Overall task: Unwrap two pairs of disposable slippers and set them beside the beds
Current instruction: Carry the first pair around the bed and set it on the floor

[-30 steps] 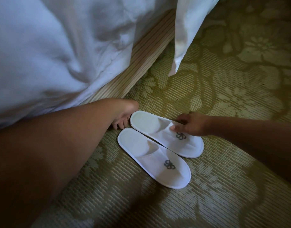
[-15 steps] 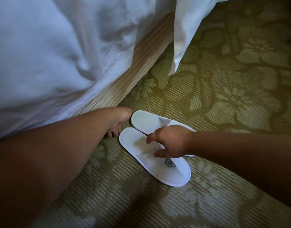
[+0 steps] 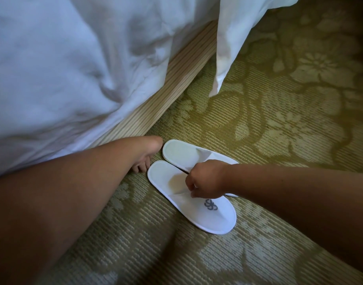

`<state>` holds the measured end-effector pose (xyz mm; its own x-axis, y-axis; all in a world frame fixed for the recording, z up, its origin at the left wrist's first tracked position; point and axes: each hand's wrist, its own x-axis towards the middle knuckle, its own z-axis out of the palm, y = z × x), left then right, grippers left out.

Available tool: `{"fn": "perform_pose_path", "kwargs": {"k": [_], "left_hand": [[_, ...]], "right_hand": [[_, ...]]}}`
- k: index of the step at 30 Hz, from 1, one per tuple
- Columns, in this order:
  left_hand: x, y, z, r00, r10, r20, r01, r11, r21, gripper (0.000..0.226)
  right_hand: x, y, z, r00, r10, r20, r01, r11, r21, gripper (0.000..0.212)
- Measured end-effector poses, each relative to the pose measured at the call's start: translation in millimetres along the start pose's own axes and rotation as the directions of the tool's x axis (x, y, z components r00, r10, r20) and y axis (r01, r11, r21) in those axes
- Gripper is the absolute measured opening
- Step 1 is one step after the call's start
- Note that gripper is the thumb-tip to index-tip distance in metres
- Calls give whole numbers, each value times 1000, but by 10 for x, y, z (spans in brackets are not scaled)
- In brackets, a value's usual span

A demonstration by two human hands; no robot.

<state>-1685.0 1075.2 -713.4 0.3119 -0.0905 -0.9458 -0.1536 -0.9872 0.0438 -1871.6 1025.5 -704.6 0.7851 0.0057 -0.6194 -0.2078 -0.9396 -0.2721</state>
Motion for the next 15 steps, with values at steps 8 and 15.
{"fn": "perform_pose_path", "kwargs": {"k": [8,15], "left_hand": [[-6,3,-4,1000,11,-13,-11,1000,5,70],[-8,-4,-16,999,32,-33,-31,999,30,69]], "right_hand": [[-13,37,1,999,41,-6,-41,999,22,22],[-20,80,-11,998,61,-33,-60,997,42,27]]}}
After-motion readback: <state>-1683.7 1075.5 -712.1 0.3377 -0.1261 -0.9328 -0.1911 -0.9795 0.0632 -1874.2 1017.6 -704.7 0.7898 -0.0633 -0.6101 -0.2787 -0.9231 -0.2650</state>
